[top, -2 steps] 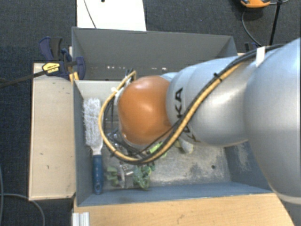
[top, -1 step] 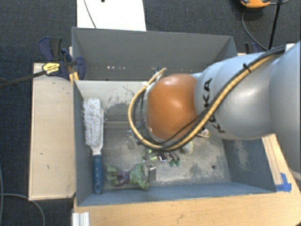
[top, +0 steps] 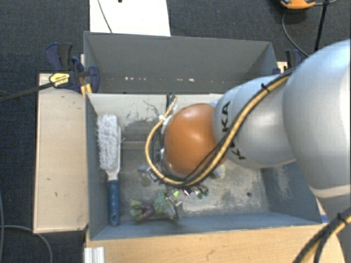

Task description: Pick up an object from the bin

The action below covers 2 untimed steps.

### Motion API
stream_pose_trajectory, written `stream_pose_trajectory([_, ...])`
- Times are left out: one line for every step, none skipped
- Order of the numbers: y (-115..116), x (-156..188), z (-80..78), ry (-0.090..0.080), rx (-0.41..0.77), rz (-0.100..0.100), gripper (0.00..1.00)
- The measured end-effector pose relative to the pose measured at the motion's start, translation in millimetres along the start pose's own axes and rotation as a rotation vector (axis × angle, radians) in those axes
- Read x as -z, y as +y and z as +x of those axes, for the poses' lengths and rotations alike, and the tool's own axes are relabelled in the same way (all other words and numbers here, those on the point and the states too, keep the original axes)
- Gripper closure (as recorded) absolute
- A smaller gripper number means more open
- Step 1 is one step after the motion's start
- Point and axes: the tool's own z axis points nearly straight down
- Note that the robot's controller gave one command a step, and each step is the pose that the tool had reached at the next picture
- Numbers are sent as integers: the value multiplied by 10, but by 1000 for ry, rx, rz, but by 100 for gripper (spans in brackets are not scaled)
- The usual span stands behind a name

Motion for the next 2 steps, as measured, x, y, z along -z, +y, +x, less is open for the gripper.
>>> stream_pose_trajectory([-40, -153, 146, 5, 92, -3, 100])
stream_pose_trajectory([-41, -153, 145, 5, 92, -3, 100])
